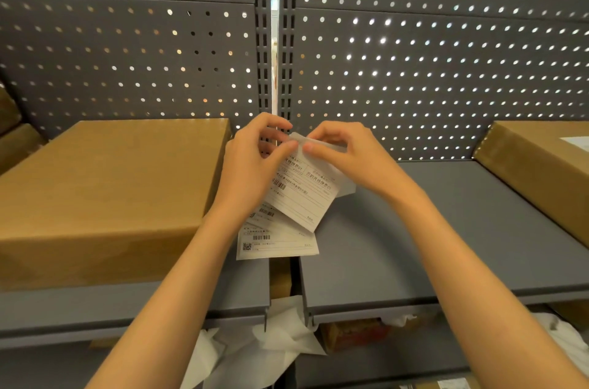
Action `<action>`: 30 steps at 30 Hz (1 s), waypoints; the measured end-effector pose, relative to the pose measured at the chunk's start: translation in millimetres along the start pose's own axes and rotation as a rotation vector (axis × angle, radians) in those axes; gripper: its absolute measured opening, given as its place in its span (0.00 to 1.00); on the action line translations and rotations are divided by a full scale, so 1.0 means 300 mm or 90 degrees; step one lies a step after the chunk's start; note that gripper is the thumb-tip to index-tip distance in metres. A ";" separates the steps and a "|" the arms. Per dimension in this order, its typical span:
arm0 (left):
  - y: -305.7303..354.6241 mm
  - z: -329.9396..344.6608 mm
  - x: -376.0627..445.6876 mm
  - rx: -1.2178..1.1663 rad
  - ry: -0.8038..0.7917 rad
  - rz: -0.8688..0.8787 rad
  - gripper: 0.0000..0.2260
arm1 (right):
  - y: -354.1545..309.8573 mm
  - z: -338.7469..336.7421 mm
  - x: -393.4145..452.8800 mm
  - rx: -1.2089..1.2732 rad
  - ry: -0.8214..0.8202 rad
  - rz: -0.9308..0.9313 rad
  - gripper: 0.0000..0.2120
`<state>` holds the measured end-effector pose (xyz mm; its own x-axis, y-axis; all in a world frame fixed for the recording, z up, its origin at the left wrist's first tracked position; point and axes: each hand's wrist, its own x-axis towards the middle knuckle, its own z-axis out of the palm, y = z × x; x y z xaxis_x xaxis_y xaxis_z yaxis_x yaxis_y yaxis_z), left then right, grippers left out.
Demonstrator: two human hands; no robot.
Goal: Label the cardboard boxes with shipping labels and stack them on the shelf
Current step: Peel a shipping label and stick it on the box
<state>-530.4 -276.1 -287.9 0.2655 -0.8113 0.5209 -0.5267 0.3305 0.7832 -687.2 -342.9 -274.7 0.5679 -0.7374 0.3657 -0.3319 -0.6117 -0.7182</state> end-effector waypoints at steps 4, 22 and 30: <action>0.004 0.002 0.002 0.055 0.011 0.035 0.03 | -0.004 -0.005 -0.001 0.005 -0.009 0.001 0.07; -0.016 0.012 0.013 -0.017 0.087 -0.030 0.02 | 0.035 -0.049 -0.010 0.185 0.065 0.094 0.20; -0.021 0.009 0.017 -0.061 0.115 -0.067 0.04 | 0.072 -0.056 -0.034 0.150 0.015 0.034 0.20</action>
<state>-527.9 -283.4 -291.0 0.4605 -0.7468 0.4797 -0.4109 0.2997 0.8610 -712.9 -353.5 -284.1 0.5360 -0.7748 0.3351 -0.1743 -0.4900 -0.8541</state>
